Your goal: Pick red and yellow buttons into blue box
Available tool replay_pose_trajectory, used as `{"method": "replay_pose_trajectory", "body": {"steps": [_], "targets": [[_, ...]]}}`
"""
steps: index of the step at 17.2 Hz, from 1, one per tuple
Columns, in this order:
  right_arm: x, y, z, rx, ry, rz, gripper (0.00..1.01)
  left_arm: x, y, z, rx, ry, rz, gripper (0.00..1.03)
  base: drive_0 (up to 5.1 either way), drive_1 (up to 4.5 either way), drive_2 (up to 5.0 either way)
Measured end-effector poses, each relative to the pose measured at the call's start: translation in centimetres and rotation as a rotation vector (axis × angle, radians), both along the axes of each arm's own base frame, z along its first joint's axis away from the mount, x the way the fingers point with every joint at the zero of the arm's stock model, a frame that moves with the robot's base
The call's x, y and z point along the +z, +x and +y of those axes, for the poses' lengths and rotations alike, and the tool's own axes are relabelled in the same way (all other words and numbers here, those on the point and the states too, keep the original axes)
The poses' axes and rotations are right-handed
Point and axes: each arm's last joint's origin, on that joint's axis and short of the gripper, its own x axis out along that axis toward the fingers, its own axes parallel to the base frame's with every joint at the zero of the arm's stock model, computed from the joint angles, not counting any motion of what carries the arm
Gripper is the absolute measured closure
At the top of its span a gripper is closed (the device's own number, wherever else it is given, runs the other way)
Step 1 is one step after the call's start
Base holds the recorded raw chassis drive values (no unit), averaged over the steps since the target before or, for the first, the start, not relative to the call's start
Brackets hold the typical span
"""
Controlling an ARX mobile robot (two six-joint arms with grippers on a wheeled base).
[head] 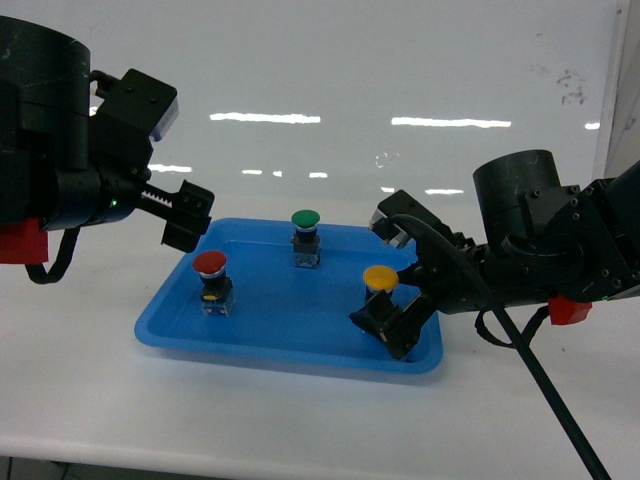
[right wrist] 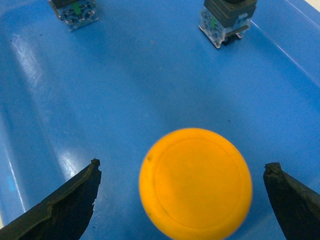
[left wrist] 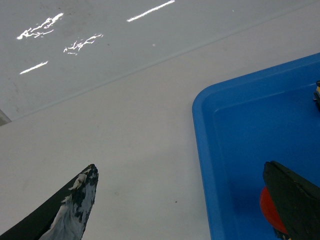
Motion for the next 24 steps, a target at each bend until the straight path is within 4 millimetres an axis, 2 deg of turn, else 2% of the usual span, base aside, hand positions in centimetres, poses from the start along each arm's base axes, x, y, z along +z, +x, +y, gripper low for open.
{"method": "replay_pose_trajectory", "body": {"steps": [4,10,11,13,16,21,24], "targets": [[0.2,0.3,1.3,0.032,0.01,-0.009,0.03,0.0,0.0,0.0,0.0,0.0,0.0,0.05,0.0,0.0,0.0],[-1.1,0.6,1.0,0.03,-0.02,-0.002,0.03,0.0,0.0,0.0,0.0,0.0,0.0,0.05,0.0,0.0,0.0],[-1.1,0.6,1.0,0.031,-0.021,-0.004,0.12,0.0,0.0,0.0,0.0,0.0,0.0,0.05,0.0,0.0,0.0],[-1.1,0.6,1.0,0.031,-0.021,-0.004,0.38,0.0,0.0,0.0,0.0,0.0,0.0,0.05,0.0,0.0,0.0],[-1.1,0.6,1.0,0.032,-0.021,-0.005,0.56,0.0,0.0,0.0,0.0,0.0,0.0,0.05,0.0,0.0,0.0],[-1.1,0.6,1.0,0.032,-0.018,-0.007,0.59,0.0,0.0,0.0,0.0,0.0,0.0,0.05,0.0,0.0,0.0],[-0.7,0.0,0.2,-0.007,-0.001,0.021,0.59,0.0,0.0,0.0,0.0,0.0,0.0,0.05,0.0,0.0,0.0]]}}
